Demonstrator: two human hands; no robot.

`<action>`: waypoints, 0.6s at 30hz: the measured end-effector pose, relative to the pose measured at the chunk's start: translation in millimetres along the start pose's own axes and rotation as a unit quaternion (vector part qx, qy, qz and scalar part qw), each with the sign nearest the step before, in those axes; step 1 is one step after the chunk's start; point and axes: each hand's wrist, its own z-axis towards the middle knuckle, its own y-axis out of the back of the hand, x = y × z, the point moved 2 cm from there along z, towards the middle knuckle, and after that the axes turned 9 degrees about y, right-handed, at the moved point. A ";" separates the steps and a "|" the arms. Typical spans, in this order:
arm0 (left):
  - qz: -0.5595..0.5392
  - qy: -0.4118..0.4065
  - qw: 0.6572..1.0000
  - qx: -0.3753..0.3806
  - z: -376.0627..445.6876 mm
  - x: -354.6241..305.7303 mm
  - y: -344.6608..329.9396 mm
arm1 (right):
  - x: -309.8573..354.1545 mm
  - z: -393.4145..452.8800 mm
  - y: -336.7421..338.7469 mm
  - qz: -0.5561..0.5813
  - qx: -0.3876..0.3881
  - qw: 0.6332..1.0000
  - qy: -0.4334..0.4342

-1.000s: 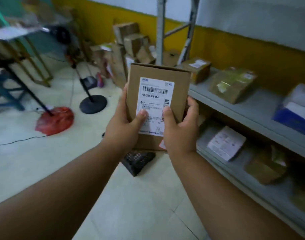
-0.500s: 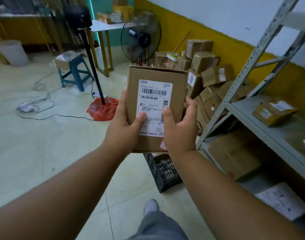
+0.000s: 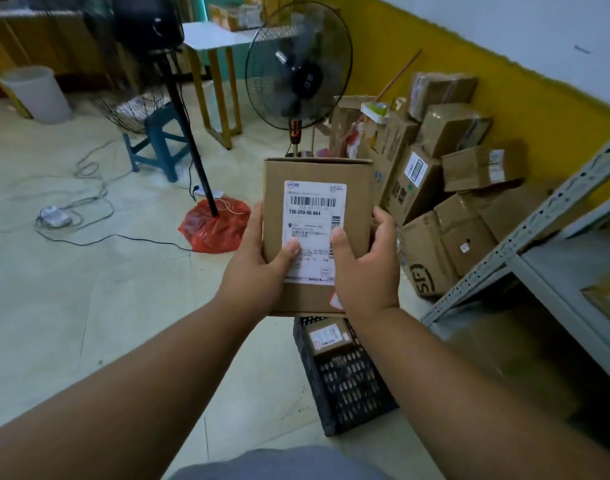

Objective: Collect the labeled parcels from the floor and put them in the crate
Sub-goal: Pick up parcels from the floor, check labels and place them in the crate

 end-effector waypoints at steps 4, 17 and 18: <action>0.023 -0.020 0.998 0.055 53.4 -13.9 -34.5 | -21.4 40.8 11.2 -0.034 -0.040 0.998 -0.015; 0.143 -0.069 0.931 0.330 232.4 -12.2 -179.9 | -123.7 122.1 28.0 -0.190 -0.277 0.927 -0.165; 0.158 -0.072 0.920 0.350 248.8 -9.8 -187.1 | -133.7 125.9 21.8 -0.202 -0.292 0.918 -0.178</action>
